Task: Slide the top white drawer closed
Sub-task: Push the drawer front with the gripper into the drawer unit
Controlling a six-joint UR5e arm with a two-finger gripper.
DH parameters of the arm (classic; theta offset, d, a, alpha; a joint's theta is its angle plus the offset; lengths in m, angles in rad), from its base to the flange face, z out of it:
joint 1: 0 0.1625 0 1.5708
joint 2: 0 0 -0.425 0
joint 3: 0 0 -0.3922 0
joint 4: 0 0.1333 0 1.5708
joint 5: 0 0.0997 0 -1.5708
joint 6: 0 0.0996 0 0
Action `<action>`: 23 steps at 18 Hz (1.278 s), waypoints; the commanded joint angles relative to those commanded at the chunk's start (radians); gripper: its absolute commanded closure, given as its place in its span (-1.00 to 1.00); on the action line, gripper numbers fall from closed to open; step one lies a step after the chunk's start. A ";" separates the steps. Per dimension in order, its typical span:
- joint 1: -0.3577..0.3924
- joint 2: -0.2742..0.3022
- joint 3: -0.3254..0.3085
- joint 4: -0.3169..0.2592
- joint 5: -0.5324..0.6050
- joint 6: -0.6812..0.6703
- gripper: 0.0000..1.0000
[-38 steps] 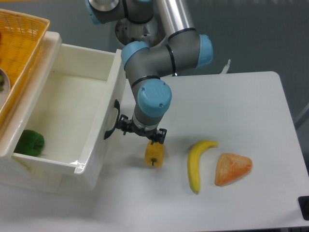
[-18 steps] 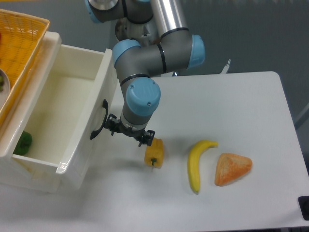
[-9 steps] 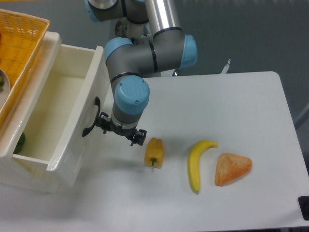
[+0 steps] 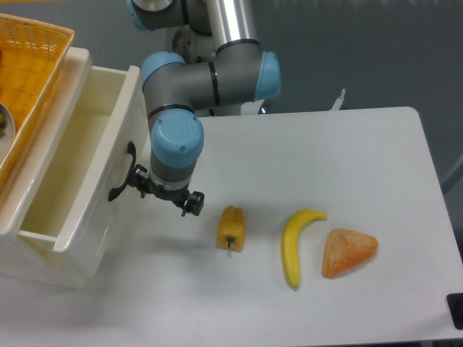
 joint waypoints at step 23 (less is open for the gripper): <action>-0.075 0.011 0.000 0.000 0.006 -0.002 -1.00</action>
